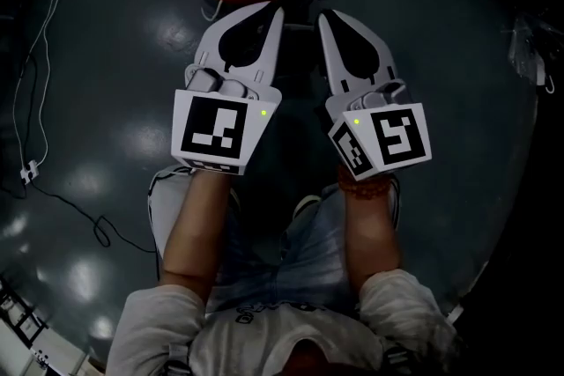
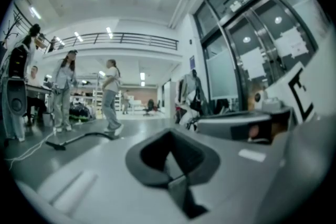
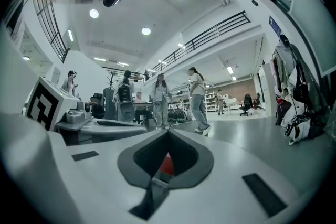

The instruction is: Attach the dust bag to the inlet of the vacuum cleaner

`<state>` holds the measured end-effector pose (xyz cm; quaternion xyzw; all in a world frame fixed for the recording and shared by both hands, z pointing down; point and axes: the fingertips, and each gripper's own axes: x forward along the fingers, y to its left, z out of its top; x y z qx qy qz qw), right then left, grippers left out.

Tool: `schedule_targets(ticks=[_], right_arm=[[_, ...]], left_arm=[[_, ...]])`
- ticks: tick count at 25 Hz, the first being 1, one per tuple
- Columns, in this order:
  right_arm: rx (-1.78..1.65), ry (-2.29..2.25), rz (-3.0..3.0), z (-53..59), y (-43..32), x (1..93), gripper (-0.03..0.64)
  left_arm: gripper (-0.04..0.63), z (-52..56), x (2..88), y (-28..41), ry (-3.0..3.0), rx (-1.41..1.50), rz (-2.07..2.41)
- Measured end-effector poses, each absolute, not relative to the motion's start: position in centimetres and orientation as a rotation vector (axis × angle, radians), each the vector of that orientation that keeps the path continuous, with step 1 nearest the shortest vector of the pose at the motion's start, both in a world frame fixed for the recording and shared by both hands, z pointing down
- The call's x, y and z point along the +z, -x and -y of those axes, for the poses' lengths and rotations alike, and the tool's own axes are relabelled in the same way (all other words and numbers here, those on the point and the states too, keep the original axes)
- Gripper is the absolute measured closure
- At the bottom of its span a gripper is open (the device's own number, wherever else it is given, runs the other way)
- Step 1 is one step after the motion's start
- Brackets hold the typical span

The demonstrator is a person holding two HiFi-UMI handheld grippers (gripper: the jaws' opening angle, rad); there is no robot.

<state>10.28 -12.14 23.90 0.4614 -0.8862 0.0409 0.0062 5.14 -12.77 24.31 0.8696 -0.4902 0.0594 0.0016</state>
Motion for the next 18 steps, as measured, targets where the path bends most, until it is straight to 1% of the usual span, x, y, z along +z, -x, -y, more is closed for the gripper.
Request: schedule_targets(ticks=[18], right_arm=[[0.120, -1.455, 2.761, 11.75, -9.84, 24.10, 0.607]], left_arm=[[0.592, 12.23, 24.82, -5.68, -2.712, 0.182, 1.514]])
